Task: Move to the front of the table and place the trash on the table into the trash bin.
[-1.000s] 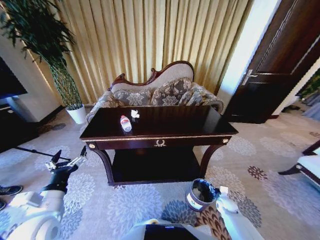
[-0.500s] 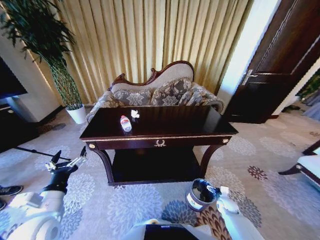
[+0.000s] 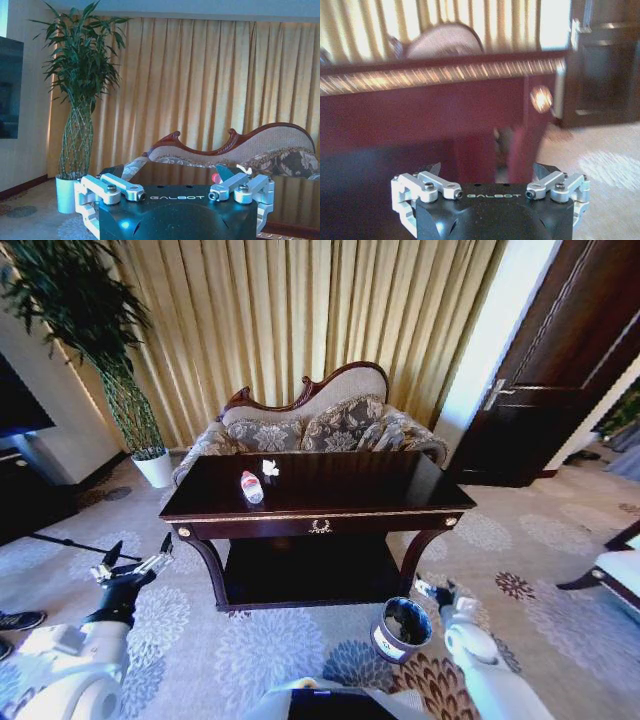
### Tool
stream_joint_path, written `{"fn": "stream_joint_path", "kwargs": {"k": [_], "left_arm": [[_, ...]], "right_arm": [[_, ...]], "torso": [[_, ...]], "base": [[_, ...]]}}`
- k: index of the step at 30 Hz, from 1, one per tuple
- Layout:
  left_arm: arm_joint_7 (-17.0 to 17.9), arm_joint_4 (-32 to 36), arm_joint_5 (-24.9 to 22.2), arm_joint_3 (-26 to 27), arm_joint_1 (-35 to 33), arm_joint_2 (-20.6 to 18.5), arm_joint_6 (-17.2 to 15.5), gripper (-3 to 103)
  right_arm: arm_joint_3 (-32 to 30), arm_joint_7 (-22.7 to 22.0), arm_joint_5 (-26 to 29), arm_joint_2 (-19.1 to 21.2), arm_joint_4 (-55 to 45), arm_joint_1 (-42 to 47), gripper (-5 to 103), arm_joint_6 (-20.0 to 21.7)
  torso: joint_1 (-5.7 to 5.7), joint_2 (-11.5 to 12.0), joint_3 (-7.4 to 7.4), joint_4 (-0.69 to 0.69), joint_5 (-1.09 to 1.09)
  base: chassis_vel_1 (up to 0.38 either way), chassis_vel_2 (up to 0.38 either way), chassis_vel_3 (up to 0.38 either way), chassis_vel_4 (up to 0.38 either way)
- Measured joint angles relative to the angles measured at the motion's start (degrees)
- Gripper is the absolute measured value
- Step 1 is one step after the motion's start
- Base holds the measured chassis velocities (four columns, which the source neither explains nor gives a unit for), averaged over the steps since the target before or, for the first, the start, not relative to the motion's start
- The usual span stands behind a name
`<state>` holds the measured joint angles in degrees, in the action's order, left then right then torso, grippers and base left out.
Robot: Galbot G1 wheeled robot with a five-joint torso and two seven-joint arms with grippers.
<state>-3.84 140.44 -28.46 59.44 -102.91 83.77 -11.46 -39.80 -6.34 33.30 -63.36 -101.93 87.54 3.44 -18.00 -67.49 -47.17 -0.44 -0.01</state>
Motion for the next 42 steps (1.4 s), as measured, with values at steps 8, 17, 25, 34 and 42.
{"fn": "stream_joint_path", "kwargs": {"k": [8, 17, 25, 34, 42], "left_arm": [[-0.3, -0.5, 0.1, -0.1, 0.0, 0.1, 0.2, 100], [-0.3, -0.5, 0.1, -0.1, 0.2, -0.2, 0.2, 100], [-0.5, -0.8, 0.1, -0.2, 0.2, -0.1, 0.3, 100], [-1.1, -1.3, 0.1, -0.2, 0.3, -0.1, 0.6, 100], [-1.2, -1.5, 0.1, -0.2, 0.4, 0.0, 0.7, 100]], "right_arm": [[-2.5, 1.5, -2.3, -1.5, -18.5, 6.4, 100, 0.9], [-0.8, 0.2, -4.3, -2.6, -32.5, 5.8, 100, 8.5], [-0.4, 0.2, -4.2, -2.4, -34.3, 5.6, 100, 10.3], [0.1, 0.2, -4.1, -2.6, -33.3, 5.5, 100, 10.3], [0.3, 0.1, -4.1, -2.5, -33.3, 5.5, 100, 10.2]], "torso": [[0.01, 0.0, 0.0, 0.01, 0.0], [0.01, 0.0, 0.0, 0.01, 0.0], [0.01, 0.0, 0.0, 0.0, 0.01], [0.02, 0.0, 0.01, 0.0, 0.01], [-0.02, 0.0, -0.02, 0.01, 0.02]], "base": [[0.0, 0.0, 0.0, 0.0], [0.0, 0.0, 0.0, 0.0], [0.0, 0.0, 0.0, 0.0], [-0.097, 0.087, 0.091, -0.101], [-0.24, 0.252, 0.239, -0.234]]}}
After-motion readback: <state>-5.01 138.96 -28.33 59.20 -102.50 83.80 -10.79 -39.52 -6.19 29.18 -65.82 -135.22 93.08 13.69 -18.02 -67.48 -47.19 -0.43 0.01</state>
